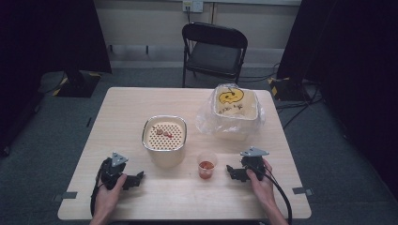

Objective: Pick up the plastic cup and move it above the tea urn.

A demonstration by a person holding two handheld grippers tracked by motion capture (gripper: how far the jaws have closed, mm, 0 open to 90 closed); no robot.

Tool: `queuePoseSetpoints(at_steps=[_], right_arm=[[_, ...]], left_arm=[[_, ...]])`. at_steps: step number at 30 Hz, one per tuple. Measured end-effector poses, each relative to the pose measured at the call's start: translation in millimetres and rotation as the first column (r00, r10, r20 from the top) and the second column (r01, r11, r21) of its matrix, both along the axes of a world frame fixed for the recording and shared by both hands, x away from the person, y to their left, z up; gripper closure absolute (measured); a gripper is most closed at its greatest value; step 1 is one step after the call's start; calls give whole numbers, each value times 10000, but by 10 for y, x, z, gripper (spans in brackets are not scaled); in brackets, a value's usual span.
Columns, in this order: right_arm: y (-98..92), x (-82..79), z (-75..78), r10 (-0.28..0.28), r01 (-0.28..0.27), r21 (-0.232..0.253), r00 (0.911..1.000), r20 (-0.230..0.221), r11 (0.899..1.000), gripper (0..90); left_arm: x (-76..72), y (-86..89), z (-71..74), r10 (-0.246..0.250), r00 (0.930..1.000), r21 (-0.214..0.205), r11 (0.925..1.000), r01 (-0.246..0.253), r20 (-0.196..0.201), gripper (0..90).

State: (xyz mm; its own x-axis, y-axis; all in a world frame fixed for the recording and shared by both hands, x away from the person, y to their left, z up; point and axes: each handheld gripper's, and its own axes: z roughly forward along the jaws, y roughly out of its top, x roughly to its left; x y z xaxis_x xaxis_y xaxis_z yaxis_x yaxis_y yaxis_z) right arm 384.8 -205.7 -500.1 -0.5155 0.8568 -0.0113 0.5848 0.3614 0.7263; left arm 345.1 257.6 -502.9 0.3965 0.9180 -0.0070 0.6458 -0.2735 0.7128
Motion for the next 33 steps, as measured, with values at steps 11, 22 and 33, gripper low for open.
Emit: queuePoseSetpoints(at_steps=[11, 22, 33], right_arm=[[19, -36, 20, -86, 86, -64, 10000, -9, 9999, 159], [133, -256, 189, 1135, -1130, 342, 9934, -157, 9930, 223], [554, -373, 264, 2473, -2481, 1195, 9687, 214, 9613, 212]], left_arm=[[0, -1, -1, 6, 10000, -6, 10000, -6, 4, 0], [1, 0, -1, 8, 10000, -5, 10000, -8, 3, 0], [0, -1, 0, 11, 10000, 5, 10000, -11, 7, 0]])
